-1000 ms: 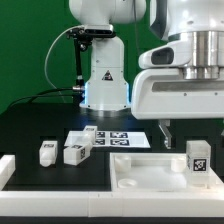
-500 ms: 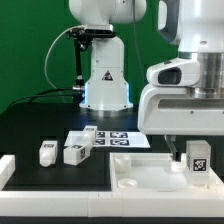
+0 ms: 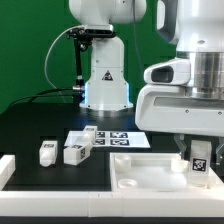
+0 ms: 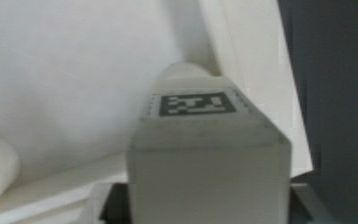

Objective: Assemble one leg

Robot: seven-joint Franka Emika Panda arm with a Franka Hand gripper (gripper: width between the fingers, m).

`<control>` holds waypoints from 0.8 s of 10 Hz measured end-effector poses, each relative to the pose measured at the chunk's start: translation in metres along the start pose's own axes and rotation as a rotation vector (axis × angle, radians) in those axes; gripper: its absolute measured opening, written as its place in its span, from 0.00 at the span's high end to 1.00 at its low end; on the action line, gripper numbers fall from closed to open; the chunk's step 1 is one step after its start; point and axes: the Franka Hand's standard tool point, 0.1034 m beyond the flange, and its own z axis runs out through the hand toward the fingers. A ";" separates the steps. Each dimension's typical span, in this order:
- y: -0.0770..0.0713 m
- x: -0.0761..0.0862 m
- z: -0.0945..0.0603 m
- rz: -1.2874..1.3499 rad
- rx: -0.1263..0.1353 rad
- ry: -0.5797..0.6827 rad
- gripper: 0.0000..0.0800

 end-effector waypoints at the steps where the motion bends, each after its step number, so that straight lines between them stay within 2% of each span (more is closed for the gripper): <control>1: 0.001 0.001 0.000 0.123 -0.008 0.018 0.64; 3: 0.005 0.002 0.001 0.400 -0.007 0.020 0.64; 4: 0.007 0.003 0.001 0.567 0.001 0.015 0.64; 6: 0.010 -0.001 0.002 0.952 0.036 -0.013 0.64; 8: 0.011 -0.002 0.001 1.047 0.029 -0.011 0.64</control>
Offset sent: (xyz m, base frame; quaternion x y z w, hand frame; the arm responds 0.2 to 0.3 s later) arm -0.0098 0.0022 -0.0126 0.0051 -0.0301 0.3986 0.9166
